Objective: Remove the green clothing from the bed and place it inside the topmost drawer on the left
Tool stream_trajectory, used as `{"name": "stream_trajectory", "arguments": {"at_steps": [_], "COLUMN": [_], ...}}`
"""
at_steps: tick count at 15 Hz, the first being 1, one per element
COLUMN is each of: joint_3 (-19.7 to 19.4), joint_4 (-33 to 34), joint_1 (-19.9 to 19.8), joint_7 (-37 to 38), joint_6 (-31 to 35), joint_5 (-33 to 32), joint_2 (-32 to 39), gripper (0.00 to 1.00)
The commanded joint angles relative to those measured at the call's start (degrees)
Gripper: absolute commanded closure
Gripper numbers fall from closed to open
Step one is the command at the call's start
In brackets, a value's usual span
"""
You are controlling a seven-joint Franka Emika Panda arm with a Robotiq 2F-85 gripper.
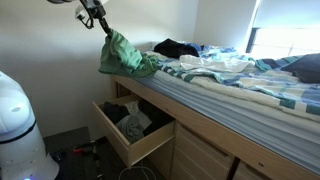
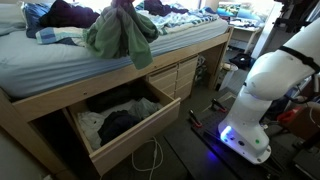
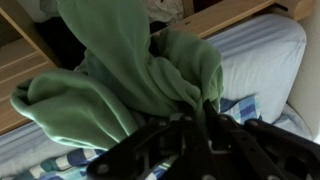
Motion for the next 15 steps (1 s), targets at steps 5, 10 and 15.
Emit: {"name": "stream_trajectory", "arguments": {"at_steps": [5,10,15], "joint_3": [-1.3,-2.2,-0.7], "joint_4": [-4.7,-11.5,-12.2], "joint_1": [1.5,0.3,-1.8], "joint_7": [-10.5,-15.2,-12.7], "joint_6": [-7.1,-2.8,1.0], "joint_5": [7.5,10.9,8.8], "joint_2": [-2.1,-0.6,1.3], "gripper": [0.97,0.97,0.97]}}
